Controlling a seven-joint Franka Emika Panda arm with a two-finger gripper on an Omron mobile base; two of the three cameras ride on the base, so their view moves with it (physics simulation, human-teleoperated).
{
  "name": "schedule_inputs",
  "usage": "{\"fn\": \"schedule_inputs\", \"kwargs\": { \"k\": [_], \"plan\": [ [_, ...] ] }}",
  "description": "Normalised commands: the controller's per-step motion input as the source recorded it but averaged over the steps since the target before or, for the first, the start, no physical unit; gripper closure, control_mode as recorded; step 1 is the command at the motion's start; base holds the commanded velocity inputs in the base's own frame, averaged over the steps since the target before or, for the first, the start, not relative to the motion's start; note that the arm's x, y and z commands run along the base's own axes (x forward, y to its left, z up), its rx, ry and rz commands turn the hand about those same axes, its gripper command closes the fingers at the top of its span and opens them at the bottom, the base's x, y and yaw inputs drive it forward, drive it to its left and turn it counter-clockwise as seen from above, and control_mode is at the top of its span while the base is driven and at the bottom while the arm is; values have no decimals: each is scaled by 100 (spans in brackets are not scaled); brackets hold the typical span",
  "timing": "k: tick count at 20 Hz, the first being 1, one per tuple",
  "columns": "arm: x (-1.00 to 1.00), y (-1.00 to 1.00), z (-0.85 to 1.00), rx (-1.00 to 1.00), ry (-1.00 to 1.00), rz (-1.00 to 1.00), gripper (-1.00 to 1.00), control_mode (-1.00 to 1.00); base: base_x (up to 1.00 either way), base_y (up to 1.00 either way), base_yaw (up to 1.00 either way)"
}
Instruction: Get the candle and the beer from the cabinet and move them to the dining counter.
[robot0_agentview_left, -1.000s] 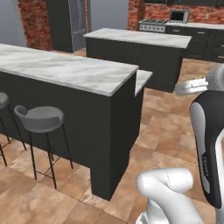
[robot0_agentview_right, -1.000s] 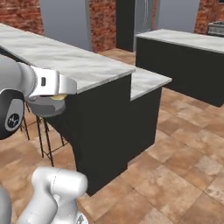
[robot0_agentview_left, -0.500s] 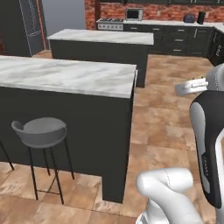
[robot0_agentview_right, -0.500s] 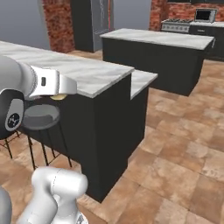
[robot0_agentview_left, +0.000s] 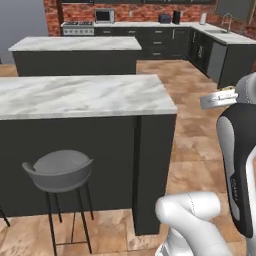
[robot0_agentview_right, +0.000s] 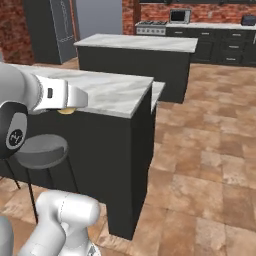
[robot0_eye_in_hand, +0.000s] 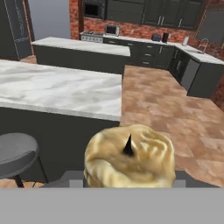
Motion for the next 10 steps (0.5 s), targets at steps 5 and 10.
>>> {"fn": "schedule_inputs", "kwargs": {
  "k": [5, 10],
  "plan": [
    [0, 0, 0, 0, 0, 0, 100, 100, 0, 100, -40],
    [0, 0, 0, 0, 0, 0, 100, 100, 0, 100, -33]
  ]
}}
